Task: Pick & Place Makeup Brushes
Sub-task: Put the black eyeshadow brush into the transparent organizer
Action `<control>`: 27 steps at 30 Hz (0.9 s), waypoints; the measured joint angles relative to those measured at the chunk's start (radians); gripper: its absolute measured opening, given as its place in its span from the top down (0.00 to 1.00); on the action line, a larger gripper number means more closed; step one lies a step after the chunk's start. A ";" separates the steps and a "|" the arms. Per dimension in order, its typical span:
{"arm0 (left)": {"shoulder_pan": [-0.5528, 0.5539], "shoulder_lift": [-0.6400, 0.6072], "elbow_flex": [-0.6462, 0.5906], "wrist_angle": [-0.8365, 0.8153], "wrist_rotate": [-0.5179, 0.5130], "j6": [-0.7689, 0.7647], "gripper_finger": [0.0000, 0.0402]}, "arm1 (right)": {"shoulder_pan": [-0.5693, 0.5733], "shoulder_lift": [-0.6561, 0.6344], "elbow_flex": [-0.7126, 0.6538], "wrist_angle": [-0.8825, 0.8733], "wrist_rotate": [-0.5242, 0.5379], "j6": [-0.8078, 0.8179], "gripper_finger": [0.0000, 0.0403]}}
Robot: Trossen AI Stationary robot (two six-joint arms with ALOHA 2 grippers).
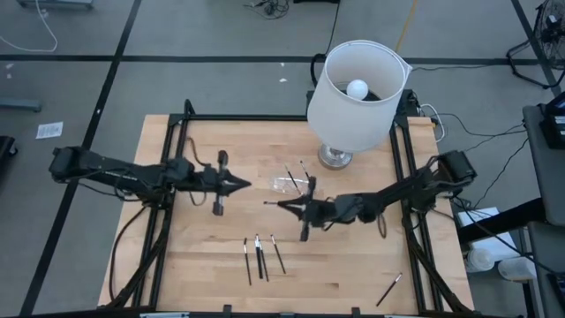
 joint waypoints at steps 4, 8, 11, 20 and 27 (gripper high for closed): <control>-0.046 0.113 0.066 0.049 0.003 0.064 0.96 | -0.010 -0.106 -0.026 -0.014 0.002 -0.036 1.00; -0.092 0.157 0.097 0.059 0.003 0.114 0.96 | -0.013 -0.148 -0.055 0.009 -0.078 -0.037 1.00; -0.116 0.172 0.104 0.096 0.005 0.177 0.96 | -0.020 -0.148 -0.079 0.084 -0.205 -0.055 1.00; -0.128 0.180 0.102 0.108 0.003 0.218 0.96 | -0.197 -0.143 -0.118 0.181 -0.534 0.029 1.00; -0.127 0.233 0.101 0.166 -0.049 0.298 0.88 | -0.276 -0.031 -0.108 0.350 -0.704 0.128 1.00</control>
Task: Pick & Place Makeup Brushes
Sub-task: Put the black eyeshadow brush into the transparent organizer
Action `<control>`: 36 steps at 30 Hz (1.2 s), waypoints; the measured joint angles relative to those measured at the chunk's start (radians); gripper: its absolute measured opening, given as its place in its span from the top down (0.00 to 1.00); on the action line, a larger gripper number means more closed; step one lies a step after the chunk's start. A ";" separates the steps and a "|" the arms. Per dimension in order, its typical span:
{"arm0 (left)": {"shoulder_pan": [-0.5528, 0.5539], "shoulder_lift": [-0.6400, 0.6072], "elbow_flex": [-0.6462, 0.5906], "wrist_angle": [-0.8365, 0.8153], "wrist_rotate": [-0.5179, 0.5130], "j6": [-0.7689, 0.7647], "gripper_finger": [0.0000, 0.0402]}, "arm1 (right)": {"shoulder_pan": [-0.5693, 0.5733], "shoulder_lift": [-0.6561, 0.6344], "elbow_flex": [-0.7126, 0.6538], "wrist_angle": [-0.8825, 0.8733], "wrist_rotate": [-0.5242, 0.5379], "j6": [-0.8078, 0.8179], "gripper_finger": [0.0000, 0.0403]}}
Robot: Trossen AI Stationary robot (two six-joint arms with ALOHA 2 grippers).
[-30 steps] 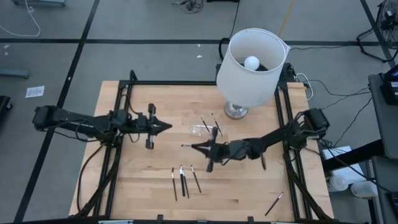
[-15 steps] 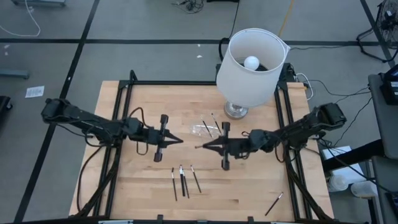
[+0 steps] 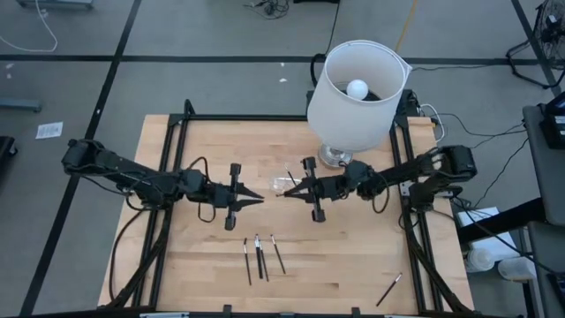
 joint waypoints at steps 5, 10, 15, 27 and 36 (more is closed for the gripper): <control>0.000 0.054 0.001 0.090 -0.018 0.045 0.70 | -0.018 0.072 0.027 0.079 -0.033 0.018 1.00; 0.010 0.063 0.001 0.111 -0.019 0.064 0.54 | -0.025 0.098 0.044 0.100 -0.048 0.020 1.00; 0.021 0.060 0.001 0.148 0.004 0.043 0.46 | -0.024 0.103 0.045 0.103 -0.082 0.003 1.00; 0.024 0.083 0.001 0.210 0.114 0.023 0.46 | -0.025 0.211 0.141 0.112 -0.081 0.015 1.00; 0.024 0.083 0.001 0.203 0.116 0.022 0.46 | -0.025 0.214 0.159 0.109 -0.080 0.003 1.00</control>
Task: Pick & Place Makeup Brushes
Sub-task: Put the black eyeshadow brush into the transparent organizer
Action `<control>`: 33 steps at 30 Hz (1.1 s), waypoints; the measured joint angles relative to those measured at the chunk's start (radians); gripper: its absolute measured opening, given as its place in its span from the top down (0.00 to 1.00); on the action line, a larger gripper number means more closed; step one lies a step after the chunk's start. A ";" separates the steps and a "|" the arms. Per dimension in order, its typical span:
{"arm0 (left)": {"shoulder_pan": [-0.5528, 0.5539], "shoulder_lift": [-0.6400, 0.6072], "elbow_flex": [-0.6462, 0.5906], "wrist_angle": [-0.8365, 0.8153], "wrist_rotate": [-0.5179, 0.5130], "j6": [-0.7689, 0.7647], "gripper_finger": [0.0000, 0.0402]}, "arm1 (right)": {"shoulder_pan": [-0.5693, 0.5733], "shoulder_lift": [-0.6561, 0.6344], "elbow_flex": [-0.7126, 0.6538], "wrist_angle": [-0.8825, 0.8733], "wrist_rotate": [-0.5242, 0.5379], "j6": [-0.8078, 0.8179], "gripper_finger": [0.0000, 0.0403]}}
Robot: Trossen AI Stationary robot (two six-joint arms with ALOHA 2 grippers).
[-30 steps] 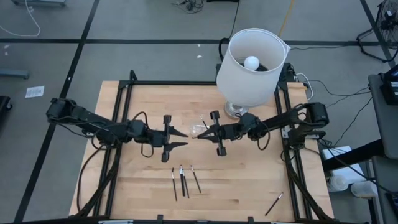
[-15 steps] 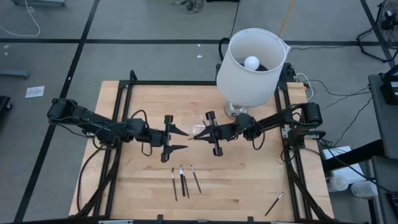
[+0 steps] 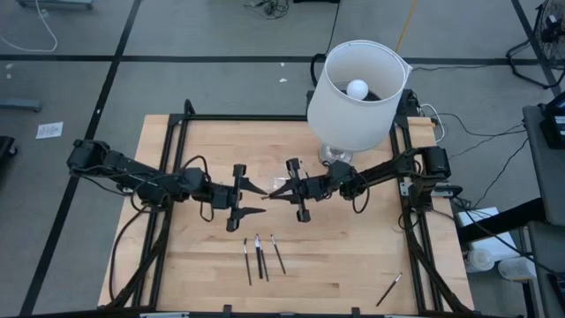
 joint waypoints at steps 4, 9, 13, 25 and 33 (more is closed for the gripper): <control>0.000 0.000 0.000 0.000 0.016 0.011 0.51 | 0.000 0.000 0.000 0.000 0.000 -0.003 1.00; 0.000 0.000 0.000 0.002 0.015 0.019 0.65 | 0.000 0.000 0.001 -0.003 0.000 -0.002 1.00; 0.000 -0.001 0.000 0.004 0.014 0.024 0.74 | 0.000 0.000 0.029 -0.055 -0.001 -0.002 1.00; 0.001 -0.001 0.000 -0.007 0.013 0.026 0.85 | 0.002 0.000 0.055 -0.102 -0.002 -0.016 1.00; 0.000 -0.002 0.001 -0.029 0.012 0.060 0.96 | 0.003 0.000 0.055 -0.108 -0.003 -0.016 1.00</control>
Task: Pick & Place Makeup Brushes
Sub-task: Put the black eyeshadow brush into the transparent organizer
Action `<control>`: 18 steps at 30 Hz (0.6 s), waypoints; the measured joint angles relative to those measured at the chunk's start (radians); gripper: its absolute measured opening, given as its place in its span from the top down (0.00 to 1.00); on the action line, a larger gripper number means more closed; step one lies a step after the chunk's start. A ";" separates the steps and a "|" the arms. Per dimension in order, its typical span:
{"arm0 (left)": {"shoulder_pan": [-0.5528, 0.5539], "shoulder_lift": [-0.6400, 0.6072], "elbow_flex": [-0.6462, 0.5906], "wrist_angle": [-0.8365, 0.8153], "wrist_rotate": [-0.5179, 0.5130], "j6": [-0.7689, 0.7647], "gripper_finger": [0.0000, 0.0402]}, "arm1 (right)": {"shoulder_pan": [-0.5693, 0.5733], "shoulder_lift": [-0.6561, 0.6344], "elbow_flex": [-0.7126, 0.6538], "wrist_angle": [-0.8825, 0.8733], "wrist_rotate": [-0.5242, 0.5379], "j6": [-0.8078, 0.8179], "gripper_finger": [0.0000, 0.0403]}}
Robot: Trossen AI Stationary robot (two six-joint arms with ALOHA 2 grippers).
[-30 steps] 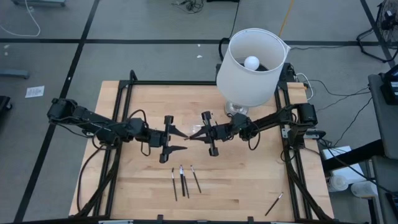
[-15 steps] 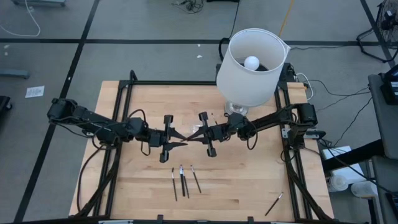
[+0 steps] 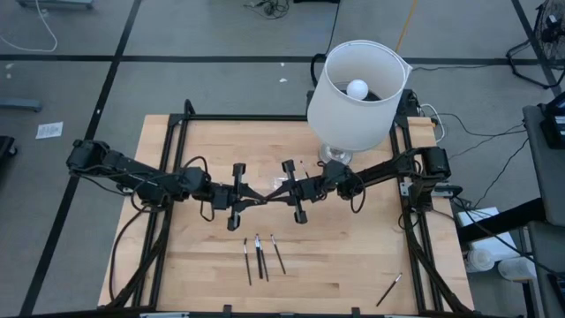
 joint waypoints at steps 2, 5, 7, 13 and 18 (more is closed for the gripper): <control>0.000 0.000 0.000 -0.008 -0.005 0.000 0.96 | 0.000 0.000 0.000 -0.010 0.000 0.004 1.00; -0.001 -0.035 -0.001 -0.085 -0.045 -0.011 0.96 | -0.002 -0.004 0.000 -0.074 0.012 0.012 0.97; 0.001 -0.080 -0.002 -0.147 -0.053 -0.013 0.96 | -0.003 -0.022 -0.008 -0.099 0.064 0.014 0.93; -0.001 -0.256 -0.009 -0.302 -0.057 -0.064 0.96 | -0.003 -0.031 -0.032 -0.103 0.144 0.003 0.79; -0.003 -0.383 -0.074 -0.312 -0.110 -0.080 0.96 | -0.003 -0.070 -0.055 -0.193 0.144 -0.002 0.70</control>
